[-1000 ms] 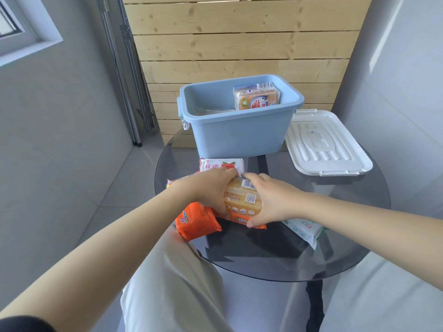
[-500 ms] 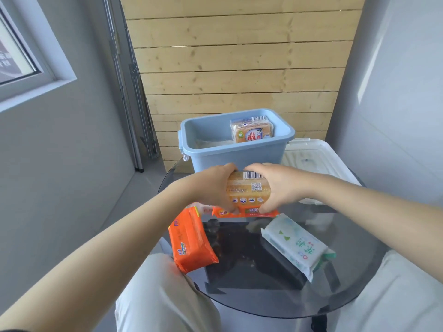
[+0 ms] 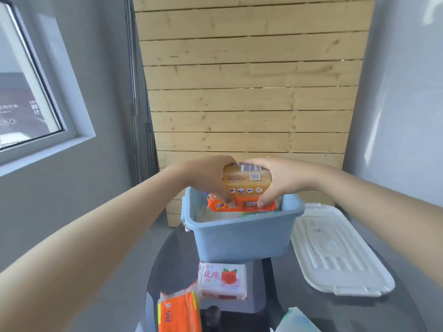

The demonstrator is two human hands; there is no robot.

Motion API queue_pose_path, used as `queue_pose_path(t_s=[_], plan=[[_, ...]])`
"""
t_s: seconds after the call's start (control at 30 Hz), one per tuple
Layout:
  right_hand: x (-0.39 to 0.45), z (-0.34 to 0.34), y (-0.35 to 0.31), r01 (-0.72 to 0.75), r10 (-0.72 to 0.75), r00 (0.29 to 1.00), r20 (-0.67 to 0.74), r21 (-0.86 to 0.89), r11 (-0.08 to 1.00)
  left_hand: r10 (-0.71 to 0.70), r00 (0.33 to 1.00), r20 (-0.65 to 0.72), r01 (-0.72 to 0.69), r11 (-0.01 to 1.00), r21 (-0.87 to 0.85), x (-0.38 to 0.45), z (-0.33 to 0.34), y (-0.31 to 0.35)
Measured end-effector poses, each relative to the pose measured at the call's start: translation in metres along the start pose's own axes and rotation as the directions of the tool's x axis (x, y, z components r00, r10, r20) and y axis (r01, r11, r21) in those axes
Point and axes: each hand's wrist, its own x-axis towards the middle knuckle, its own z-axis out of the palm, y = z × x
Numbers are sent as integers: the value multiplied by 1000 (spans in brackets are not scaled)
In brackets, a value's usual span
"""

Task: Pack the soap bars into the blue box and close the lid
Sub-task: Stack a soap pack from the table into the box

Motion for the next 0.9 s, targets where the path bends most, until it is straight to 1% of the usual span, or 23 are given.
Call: queue_pose_path(t_s=[0.2,0.3,0.4,0.47,0.53,0.57,0.7,0.77,0.83,0.9], plan=[[77,-3,17,8,-8,999,36,-12,1000,-88,995,-38,86,995,-54,42,-1,-45],[107,14,30,15,-12,999,37,-68,998,-129,991,-38,126,989,-79,57,18,-68],[125,36,46,18,-15,998,60,-51,999,-157,988,-7,156,986,-66,67,39,-88],[131,49,54,40,-37,998,50,-62,997,-171,985,3,171,985,20,71,50,-95],[138,58,61,57,-56,998,28,-60,997,-189,981,-37,193,966,170,75,60,-100],[141,62,64,61,-60,998,22,-55,997,-197,979,-59,205,955,216,76,65,-102],[145,80,73,74,-75,997,-2,-115,991,-180,977,-112,207,922,327,78,84,-107],[143,85,79,105,-111,992,-57,-99,990,-175,975,-138,214,909,357,76,90,-109],[140,85,82,129,-132,982,-134,-31,991,-182,972,-151,225,910,348,75,92,-111],[137,83,83,140,-142,972,-186,-21,990,-165,966,-197,224,918,329,72,93,-111]])
